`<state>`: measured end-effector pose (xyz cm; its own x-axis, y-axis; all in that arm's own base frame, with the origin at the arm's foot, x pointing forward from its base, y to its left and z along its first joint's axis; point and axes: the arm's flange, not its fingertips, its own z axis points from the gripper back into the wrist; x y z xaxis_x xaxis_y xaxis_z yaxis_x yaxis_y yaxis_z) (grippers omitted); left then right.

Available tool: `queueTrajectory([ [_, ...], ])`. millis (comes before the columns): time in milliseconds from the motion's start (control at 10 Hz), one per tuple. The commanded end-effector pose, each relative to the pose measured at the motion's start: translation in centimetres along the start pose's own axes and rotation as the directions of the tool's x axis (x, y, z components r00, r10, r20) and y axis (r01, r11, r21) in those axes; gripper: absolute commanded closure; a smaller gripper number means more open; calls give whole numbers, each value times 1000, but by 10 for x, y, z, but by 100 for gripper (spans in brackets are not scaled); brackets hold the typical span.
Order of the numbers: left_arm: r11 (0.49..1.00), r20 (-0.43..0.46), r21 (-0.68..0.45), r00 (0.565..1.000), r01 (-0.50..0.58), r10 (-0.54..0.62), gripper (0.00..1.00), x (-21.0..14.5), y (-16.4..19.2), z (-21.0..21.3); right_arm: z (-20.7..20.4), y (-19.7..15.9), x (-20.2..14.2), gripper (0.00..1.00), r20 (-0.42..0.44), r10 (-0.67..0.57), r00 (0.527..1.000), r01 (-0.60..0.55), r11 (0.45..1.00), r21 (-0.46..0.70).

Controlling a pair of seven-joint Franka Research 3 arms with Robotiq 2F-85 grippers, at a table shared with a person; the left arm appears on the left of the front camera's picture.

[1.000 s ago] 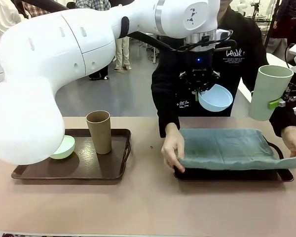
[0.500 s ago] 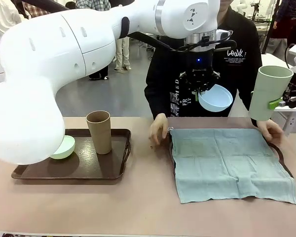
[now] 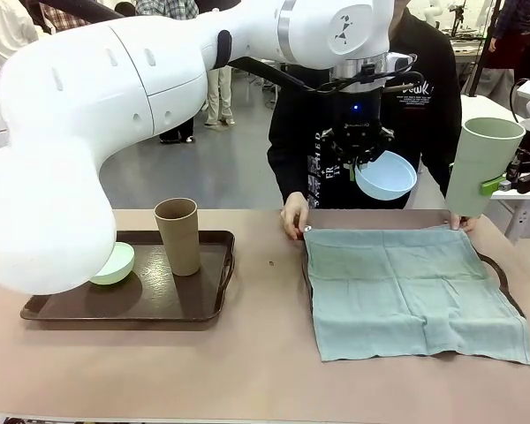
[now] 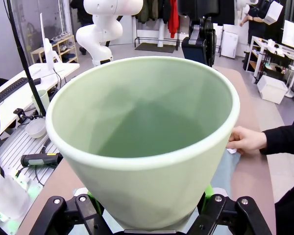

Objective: Set up a tray with a mat and arrange the tableware.
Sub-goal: Place the Picnic Bowl and Reusable plastic cup back onto the Handle tray in front of the human's position.

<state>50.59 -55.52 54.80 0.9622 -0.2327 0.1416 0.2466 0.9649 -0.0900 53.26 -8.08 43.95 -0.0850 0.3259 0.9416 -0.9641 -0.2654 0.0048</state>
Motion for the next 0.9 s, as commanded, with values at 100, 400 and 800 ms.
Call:
queueTrajectory([
  [100,1000,-2,-12,1000,16,-16,100,1,2,5,0,-3,3,75,4,9,1000,-9,1000,-1],
  [400,1000,-2,-12,1000,16,-16,100,1,2,5,0,-3,3,75,4,9,1000,-9,1000,-1],
  [800,1000,-2,-12,1000,16,-16,100,1,2,5,0,-3,3,75,4,9,1000,-9,1000,-1],
])
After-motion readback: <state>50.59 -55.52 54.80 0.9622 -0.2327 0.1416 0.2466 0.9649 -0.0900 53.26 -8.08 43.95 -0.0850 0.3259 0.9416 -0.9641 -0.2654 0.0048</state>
